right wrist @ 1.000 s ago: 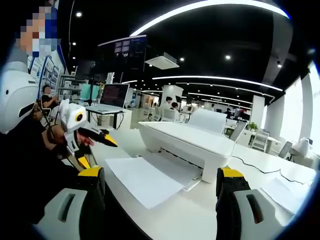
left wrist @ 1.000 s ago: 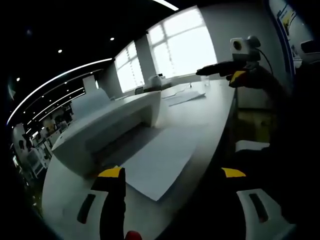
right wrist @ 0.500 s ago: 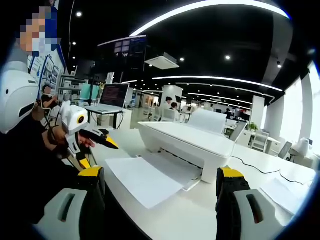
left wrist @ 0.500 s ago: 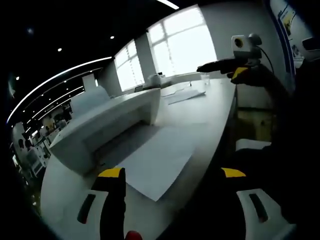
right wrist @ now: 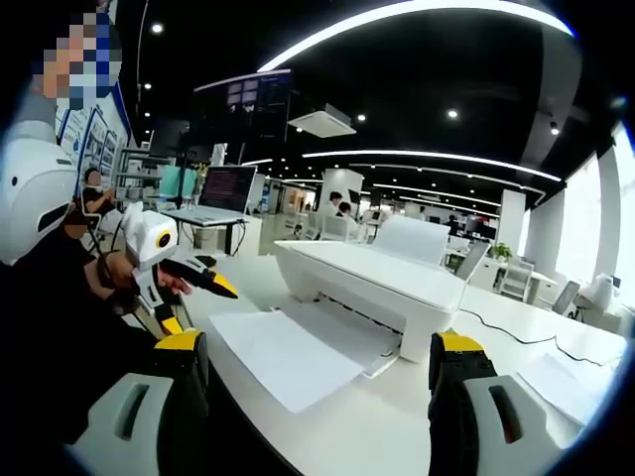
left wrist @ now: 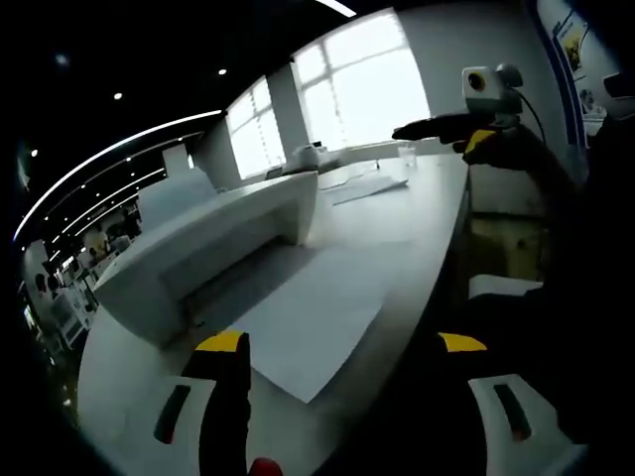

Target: Remove the paper from the printer output slot and place it on top of the printer

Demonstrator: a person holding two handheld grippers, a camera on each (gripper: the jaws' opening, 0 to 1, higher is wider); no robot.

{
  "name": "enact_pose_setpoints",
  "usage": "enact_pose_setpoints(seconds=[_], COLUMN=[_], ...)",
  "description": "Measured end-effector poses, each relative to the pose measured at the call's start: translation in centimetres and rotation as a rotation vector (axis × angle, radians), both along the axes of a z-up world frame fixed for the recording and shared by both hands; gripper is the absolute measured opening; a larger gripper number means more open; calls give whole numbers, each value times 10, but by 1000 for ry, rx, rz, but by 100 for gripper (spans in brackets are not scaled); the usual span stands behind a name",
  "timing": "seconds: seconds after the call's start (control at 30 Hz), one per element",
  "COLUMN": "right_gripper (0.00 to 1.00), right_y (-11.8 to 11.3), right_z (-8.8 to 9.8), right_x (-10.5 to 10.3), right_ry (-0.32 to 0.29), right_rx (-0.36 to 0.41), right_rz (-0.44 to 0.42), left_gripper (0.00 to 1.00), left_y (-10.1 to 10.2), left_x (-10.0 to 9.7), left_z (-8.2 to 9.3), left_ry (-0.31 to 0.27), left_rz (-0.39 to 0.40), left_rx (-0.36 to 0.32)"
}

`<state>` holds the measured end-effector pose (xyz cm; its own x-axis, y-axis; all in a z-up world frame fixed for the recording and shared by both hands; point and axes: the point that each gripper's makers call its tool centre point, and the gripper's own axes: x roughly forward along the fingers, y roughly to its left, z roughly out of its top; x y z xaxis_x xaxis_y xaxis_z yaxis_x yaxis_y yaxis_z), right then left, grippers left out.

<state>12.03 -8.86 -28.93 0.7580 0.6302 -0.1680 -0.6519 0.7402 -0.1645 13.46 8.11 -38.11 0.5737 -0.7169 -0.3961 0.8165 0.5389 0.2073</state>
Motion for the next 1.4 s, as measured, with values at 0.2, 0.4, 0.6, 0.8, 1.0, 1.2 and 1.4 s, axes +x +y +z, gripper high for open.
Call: enact_pose_setpoints(seconds=[0.2, 0.4, 0.6, 0.8, 1.0, 1.2, 1.4], right_gripper=[87, 87, 87, 87, 87, 87, 87], right_y=[-1, -2, -2, -2, -2, -1, -2], right_z=[0, -1, -1, -1, 0, 0, 1], right_x=[0, 1, 0, 0, 0, 0, 0], right_ry=[1, 3, 2, 1, 0, -1, -3], right_rx=[2, 0, 1, 0, 1, 0, 0], right_rz=[1, 1, 1, 0, 1, 2, 0], left_gripper=[77, 77, 77, 77, 77, 77, 77], left_y=[-1, -1, -3, -4, -4, -5, -5], left_x=[2, 2, 2, 4, 6, 8, 11], left_z=[-3, -5, -6, -9, -10, -10, -10], left_ry=[5, -2, 0, 1, 1, -9, -9], left_rz=[-1, 4, -1, 1, 3, 7, 9], left_rx=[0, 24, 22, 34, 42, 53, 53])
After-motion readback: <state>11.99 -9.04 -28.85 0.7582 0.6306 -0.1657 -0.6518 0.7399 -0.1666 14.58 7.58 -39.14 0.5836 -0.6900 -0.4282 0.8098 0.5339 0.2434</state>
